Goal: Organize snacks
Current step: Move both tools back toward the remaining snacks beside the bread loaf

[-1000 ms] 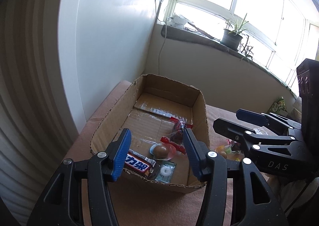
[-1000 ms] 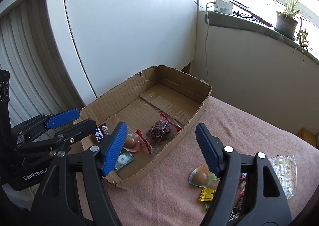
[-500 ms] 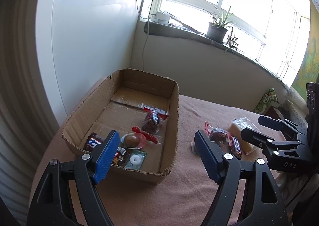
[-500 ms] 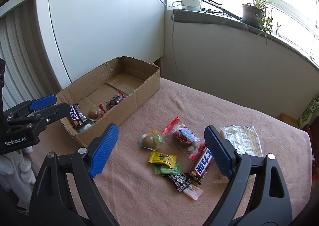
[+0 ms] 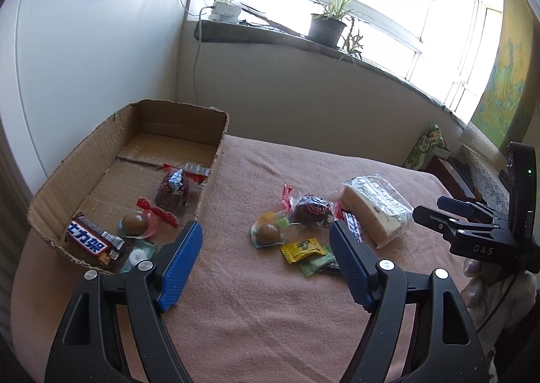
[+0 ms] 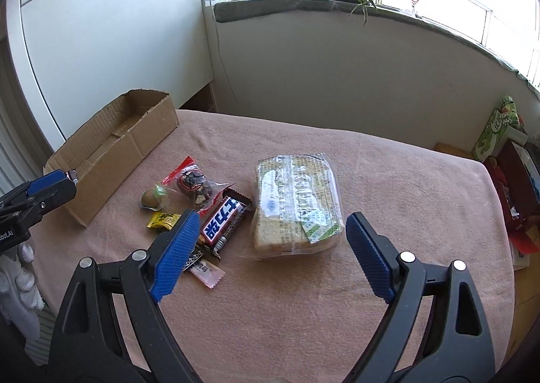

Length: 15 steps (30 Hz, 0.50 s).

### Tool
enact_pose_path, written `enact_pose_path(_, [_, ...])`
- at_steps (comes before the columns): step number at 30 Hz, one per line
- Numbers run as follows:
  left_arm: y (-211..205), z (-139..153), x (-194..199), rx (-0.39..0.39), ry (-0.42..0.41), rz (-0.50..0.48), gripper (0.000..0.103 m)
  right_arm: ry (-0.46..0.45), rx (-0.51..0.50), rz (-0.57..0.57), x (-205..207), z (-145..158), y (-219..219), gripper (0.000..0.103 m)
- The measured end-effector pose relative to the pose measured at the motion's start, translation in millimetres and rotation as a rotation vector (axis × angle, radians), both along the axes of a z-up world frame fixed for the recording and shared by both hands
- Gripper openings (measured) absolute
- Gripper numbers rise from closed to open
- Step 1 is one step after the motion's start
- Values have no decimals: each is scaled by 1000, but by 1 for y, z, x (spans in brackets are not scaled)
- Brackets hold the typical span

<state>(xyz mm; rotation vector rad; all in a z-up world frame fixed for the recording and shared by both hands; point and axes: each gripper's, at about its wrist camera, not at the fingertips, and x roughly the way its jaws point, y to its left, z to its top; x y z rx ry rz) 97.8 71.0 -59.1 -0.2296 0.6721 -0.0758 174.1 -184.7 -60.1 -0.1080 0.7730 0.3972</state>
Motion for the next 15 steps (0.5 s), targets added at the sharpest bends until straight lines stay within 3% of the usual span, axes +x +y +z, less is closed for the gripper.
enact_pose_path(15, [-86,-20,43,-74,54,-182,78,171,175,-2,59,-31,-48,90])
